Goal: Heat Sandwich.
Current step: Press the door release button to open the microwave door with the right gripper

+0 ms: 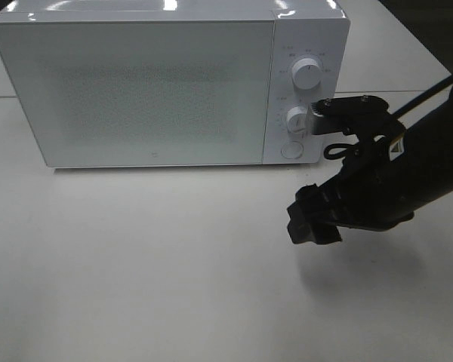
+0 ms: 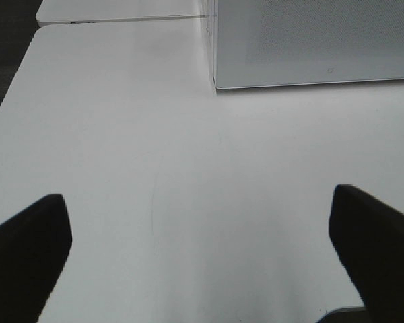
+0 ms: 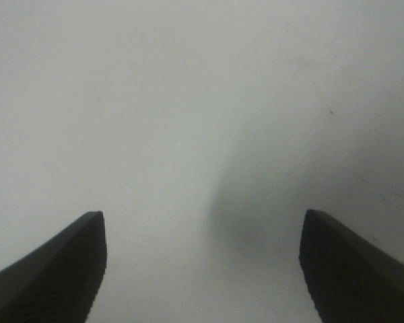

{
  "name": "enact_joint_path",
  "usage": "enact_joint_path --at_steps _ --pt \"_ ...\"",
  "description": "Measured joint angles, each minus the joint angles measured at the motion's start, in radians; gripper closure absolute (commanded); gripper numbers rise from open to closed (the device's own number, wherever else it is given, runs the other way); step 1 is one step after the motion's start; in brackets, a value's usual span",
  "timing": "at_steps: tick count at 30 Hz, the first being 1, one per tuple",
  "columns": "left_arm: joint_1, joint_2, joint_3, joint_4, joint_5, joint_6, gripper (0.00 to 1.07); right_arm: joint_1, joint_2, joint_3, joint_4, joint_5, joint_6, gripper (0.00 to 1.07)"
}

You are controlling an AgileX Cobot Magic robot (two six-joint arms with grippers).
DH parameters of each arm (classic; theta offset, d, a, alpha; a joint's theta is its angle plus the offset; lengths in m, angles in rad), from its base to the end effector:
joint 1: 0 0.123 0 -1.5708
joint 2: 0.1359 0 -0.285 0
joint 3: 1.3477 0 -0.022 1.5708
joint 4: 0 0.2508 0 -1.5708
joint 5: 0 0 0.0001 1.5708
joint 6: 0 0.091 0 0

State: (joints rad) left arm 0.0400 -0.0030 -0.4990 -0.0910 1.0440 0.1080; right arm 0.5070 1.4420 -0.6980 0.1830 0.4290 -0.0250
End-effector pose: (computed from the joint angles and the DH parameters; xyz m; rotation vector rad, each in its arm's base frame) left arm -0.0044 -0.0073 0.2786 0.0721 2.0210 -0.0149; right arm 0.2211 0.1307 0.1922 -0.5123 2.6334 0.3107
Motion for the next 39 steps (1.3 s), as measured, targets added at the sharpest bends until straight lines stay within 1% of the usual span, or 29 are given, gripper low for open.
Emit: enact_joint_path --at_steps 3,4,7,8,11,13,14,16,17,22,23,25,26,27,29,31,32,34,36,37,39 --pt "0.000 0.000 0.000 0.000 0.000 0.000 0.03 0.000 -0.068 0.000 -0.024 0.096 -0.009 0.31" --pt "0.000 0.000 0.000 0.000 0.000 0.000 0.03 0.000 -0.068 0.000 -0.024 0.096 -0.009 0.31" --pt "0.000 0.000 0.000 0.000 0.000 0.000 0.03 0.000 -0.160 -0.001 -0.056 0.218 -0.013 0.31" --pt "0.000 0.000 0.000 0.000 0.000 0.000 0.03 0.000 -0.213 -0.001 -0.068 0.269 -0.013 0.31" --pt "0.000 0.000 0.000 0.000 0.000 0.000 0.03 0.000 -0.260 -0.001 -0.080 0.314 -0.013 0.31" --pt "0.000 0.000 0.000 0.000 0.000 0.000 0.03 0.000 -0.333 -0.001 -0.089 0.371 -0.013 0.31" --pt "0.000 0.000 0.000 0.000 0.000 0.000 0.03 0.000 -0.333 -0.001 -0.089 0.371 -0.013 0.31" --pt "0.000 0.000 0.000 0.000 0.000 0.000 0.03 0.000 -0.387 -0.001 -0.090 0.409 -0.013 0.31" --pt "0.000 0.000 0.000 0.000 0.000 0.000 0.03 0.000 -0.445 -0.001 -0.091 0.441 -0.013 0.31" --pt "0.000 0.000 0.000 0.000 0.000 0.000 0.03 0.000 -0.527 -0.001 -0.093 0.486 -0.013 0.31" --pt "0.000 0.000 0.000 0.000 0.000 0.000 0.03 0.000 -0.596 -0.001 -0.094 0.513 -0.013 0.31" --pt "0.000 0.000 0.000 0.000 0.000 0.000 0.03 0.000 -0.662 -0.001 -0.098 0.539 -0.012 0.31" --pt "0.000 0.000 0.000 0.000 0.000 0.000 0.03 0.000 -0.736 -0.001 -0.102 0.561 -0.002 0.31" --pt "0.000 0.000 0.000 0.000 0.000 0.000 0.03 0.000 -0.736 -0.001 -0.102 0.561 -0.002 0.31" --pt "0.000 0.000 0.000 0.000 0.000 0.000 0.03 0.000 -0.802 -0.001 -0.110 0.582 0.019 0.31" --pt "0.000 0.000 0.000 0.000 0.000 0.000 0.03 0.000 -0.895 0.001 -0.146 0.616 0.064 0.31" --pt "0.000 0.000 0.000 0.000 0.000 0.000 0.03 0.000 -0.895 0.001 -0.146 0.616 0.064 0.31" --pt "0.000 0.000 0.000 0.000 0.000 0.000 0.03 -0.012 -0.955 0.014 -0.172 0.628 0.087 0.31" --pt "0.000 0.000 0.000 0.000 0.000 0.000 0.03 -0.061 -1.027 0.043 -0.192 0.642 0.107 0.31" --pt "0.000 0.000 0.000 0.000 0.000 0.000 0.03 -0.061 -1.027 0.043 -0.192 0.642 0.107 0.31" --pt "0.000 0.000 0.000 0.000 0.000 0.000 0.03 -0.103 -1.070 0.062 -0.194 0.649 0.109 0.31"
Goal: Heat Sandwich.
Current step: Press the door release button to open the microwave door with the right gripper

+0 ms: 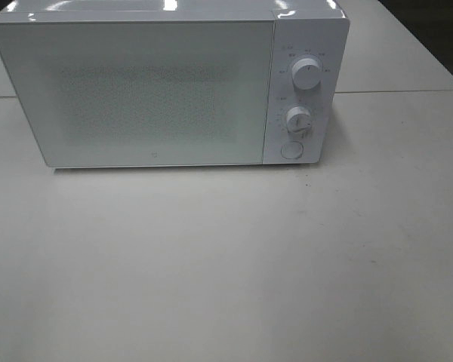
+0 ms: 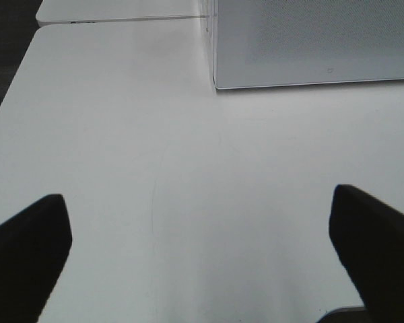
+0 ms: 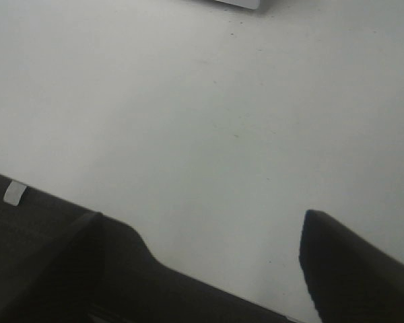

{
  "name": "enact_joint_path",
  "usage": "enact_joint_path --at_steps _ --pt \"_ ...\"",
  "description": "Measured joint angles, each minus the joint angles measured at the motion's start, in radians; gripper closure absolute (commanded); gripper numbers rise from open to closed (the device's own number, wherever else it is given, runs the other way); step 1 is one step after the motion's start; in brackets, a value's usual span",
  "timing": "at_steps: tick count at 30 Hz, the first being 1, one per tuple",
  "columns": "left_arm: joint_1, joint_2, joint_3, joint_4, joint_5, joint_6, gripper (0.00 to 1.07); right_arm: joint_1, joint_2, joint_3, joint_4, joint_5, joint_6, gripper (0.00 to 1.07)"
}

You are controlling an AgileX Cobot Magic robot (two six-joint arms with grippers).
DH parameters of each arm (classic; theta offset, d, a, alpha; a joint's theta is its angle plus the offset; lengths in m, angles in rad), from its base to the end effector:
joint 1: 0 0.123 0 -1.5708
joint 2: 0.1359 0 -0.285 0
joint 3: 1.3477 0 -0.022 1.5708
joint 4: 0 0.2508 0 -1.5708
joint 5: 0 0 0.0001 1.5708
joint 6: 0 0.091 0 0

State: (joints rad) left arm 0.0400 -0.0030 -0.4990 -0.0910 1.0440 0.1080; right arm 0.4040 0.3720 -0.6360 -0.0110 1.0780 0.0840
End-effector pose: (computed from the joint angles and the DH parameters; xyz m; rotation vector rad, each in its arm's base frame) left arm -0.0044 -0.0073 0.2786 0.0721 2.0210 -0.0149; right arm 0.0434 0.0176 0.3080 -0.3689 2.2795 0.2370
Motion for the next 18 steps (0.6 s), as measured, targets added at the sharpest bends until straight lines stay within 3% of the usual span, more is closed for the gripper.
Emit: enact_joint_path --at_steps 6,18 --pt "0.000 0.000 0.000 0.000 0.000 0.000 0.03 -0.138 -0.159 0.055 -0.002 0.001 -0.001 0.31" --pt "0.000 0.000 0.000 0.000 0.000 0.000 0.03 -0.275 -0.358 0.128 -0.001 -0.032 -0.030 0.31"
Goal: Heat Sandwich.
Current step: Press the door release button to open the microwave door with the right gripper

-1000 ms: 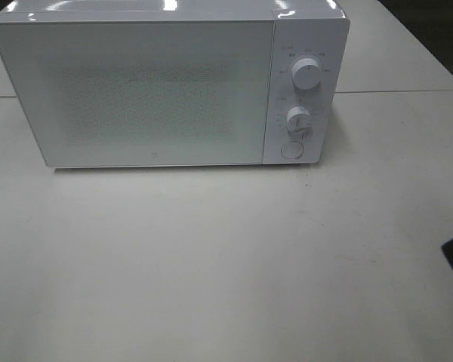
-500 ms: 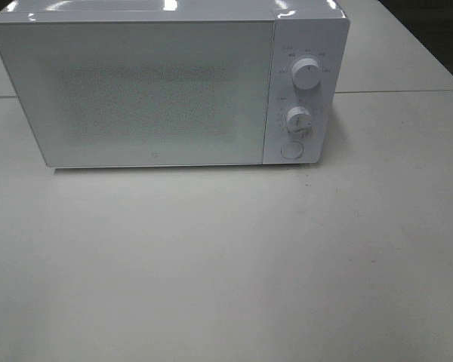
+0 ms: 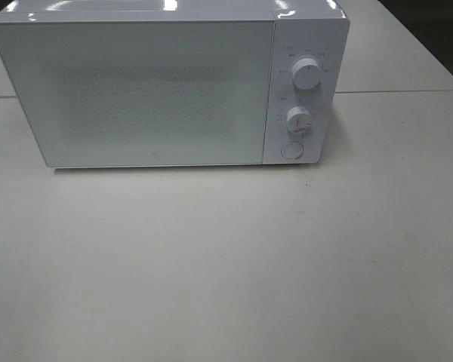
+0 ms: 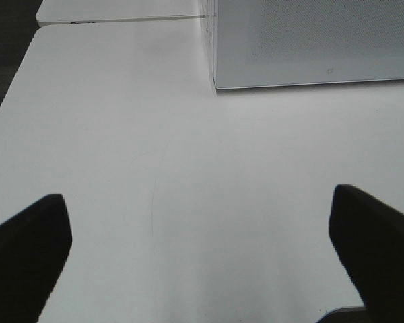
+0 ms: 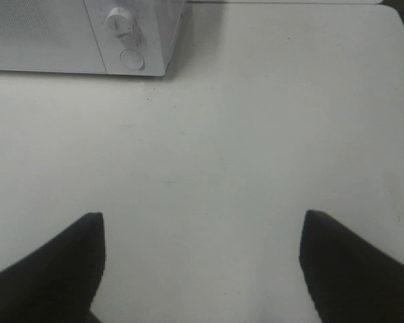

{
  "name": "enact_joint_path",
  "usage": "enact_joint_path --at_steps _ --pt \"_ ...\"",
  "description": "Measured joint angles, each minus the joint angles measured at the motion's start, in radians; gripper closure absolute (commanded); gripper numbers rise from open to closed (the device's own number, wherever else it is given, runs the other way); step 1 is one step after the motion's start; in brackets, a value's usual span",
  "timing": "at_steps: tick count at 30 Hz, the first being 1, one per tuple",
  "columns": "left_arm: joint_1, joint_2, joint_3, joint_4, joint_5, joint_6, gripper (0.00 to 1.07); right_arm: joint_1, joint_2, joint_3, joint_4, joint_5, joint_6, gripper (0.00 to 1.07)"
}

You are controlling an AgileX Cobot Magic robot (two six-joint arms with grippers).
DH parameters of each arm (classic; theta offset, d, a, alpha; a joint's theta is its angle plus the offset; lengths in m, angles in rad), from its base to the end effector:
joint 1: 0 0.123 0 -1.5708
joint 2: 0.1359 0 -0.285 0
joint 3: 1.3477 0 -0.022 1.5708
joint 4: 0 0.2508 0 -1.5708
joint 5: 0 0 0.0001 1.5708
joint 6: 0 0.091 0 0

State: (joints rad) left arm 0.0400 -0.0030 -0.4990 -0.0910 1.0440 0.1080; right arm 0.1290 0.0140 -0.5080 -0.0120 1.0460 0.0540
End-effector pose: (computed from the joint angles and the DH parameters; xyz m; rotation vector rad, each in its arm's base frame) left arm -0.0044 -0.0073 0.2786 0.0721 2.0210 -0.0149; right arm -0.0028 -0.0013 0.2808 -0.0760 2.0356 0.1006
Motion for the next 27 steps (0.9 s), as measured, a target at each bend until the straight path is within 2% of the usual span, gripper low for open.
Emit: enact_joint_path --at_steps 3,27 --pt "0.000 0.000 0.000 0.000 0.000 0.000 0.03 -0.038 -0.018 0.001 0.001 -0.002 -0.005 0.31" --pt "0.000 0.000 0.000 0.000 0.000 0.000 0.03 -0.040 0.001 -0.012 0.003 -0.025 -0.007 0.31"
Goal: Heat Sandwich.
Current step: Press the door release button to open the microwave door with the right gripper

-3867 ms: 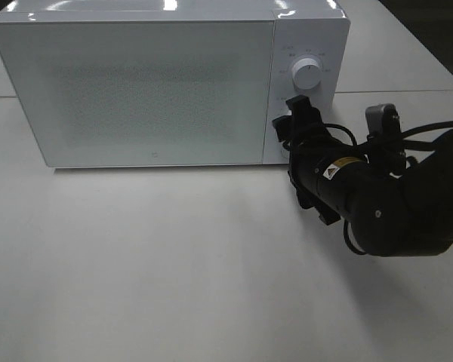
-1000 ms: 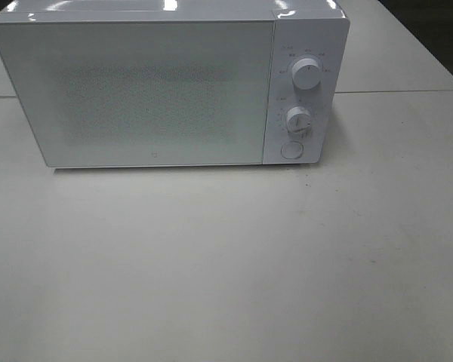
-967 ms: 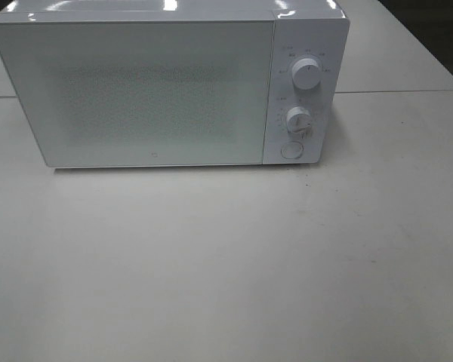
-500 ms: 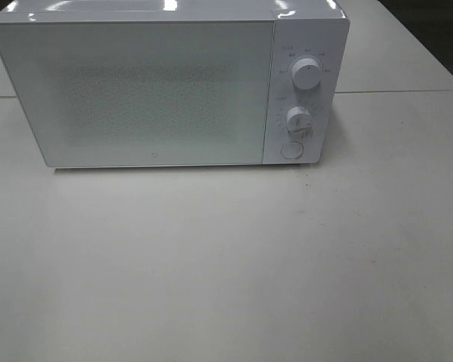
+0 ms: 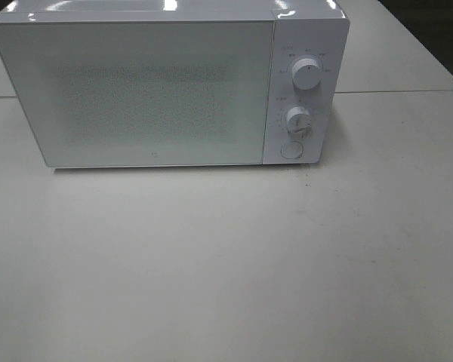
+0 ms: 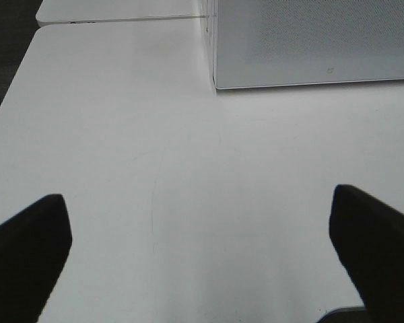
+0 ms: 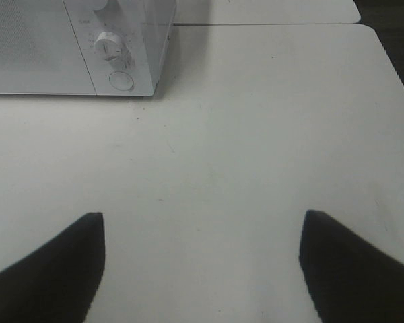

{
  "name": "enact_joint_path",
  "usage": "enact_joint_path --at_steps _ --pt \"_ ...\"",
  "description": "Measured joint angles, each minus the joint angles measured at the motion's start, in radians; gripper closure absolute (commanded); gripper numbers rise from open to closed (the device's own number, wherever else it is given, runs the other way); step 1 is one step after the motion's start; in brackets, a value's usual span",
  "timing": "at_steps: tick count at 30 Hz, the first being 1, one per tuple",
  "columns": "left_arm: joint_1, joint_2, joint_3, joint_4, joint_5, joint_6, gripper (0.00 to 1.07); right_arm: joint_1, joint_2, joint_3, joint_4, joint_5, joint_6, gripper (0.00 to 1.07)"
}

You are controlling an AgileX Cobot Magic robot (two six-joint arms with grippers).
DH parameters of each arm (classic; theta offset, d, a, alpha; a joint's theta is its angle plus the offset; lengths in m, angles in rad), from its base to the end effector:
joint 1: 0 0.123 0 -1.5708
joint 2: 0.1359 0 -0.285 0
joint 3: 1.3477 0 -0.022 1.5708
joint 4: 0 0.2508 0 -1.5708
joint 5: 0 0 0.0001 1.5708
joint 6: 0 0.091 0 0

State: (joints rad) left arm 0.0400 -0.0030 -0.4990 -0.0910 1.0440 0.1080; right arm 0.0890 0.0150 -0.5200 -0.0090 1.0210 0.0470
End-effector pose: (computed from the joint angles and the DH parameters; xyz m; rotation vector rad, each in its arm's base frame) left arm -0.0044 -0.0073 0.2786 0.0721 2.0210 -0.0149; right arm -0.0032 -0.0010 0.2862 -0.0418 2.0000 0.0766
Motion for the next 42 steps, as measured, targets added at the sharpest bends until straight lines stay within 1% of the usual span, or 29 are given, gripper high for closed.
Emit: enact_joint_path --at_steps 6,7,11,15,16,19,20,21,25,26,29,30,34,35,39,42 --pt "0.000 0.000 0.000 0.000 0.000 0.000 0.03 0.000 0.080 -0.005 0.009 -0.085 -0.001 0.31" --pt "0.000 0.000 0.000 0.000 0.000 0.000 0.03 0.000 0.118 -0.005 0.009 -0.130 -0.002 0.31" --pt "0.000 0.000 0.000 0.000 0.000 0.000 0.03 0.000 0.176 -0.005 0.009 -0.194 -0.002 0.31" --pt "0.000 0.000 0.000 0.000 0.000 0.000 0.03 0.000 0.303 0.007 0.009 -0.339 -0.002 0.31" --pt "0.000 0.000 0.000 0.000 0.000 0.000 0.03 0.000 0.303 0.007 0.009 -0.339 -0.002 0.31" --pt "0.000 0.000 0.000 0.000 0.000 0.000 0.03 0.000 0.370 0.017 0.009 -0.404 -0.002 0.31" --pt "0.000 0.000 0.000 0.000 0.000 0.000 0.03 0.000 0.415 0.021 0.009 -0.447 -0.002 0.31" --pt "0.000 0.000 0.000 0.000 0.000 0.000 0.03 0.000 0.415 0.021 0.009 -0.447 -0.002 0.31" --pt "0.000 0.000 0.000 0.000 0.000 0.000 0.03 0.000 0.536 0.021 0.009 -0.550 -0.002 0.31" --pt "0.000 0.000 0.000 0.000 0.000 0.000 0.03 0.000 0.536 0.021 0.009 -0.550 -0.002 0.31" --pt "0.000 0.000 0.000 0.000 0.000 0.000 0.03 0.000 0.634 0.022 0.009 -0.642 -0.002 0.31" --pt "0.000 0.000 0.000 0.000 0.000 0.000 0.03 0.000 0.634 0.022 0.009 -0.642 -0.002 0.31" --pt "0.000 0.000 0.000 0.000 0.000 0.000 0.03 0.000 0.749 0.022 0.009 -0.748 -0.002 0.31" --pt "0.000 0.000 0.000 0.000 0.000 0.000 0.03 0.000 0.749 0.022 0.009 -0.748 -0.002 0.31" --pt "0.000 0.000 0.000 0.000 0.000 0.000 0.03 0.000 0.854 0.022 0.009 -0.844 -0.003 0.31" --pt "0.000 0.000 0.000 0.000 0.000 0.000 0.03 0.000 0.895 0.022 0.009 -0.886 -0.003 0.31"
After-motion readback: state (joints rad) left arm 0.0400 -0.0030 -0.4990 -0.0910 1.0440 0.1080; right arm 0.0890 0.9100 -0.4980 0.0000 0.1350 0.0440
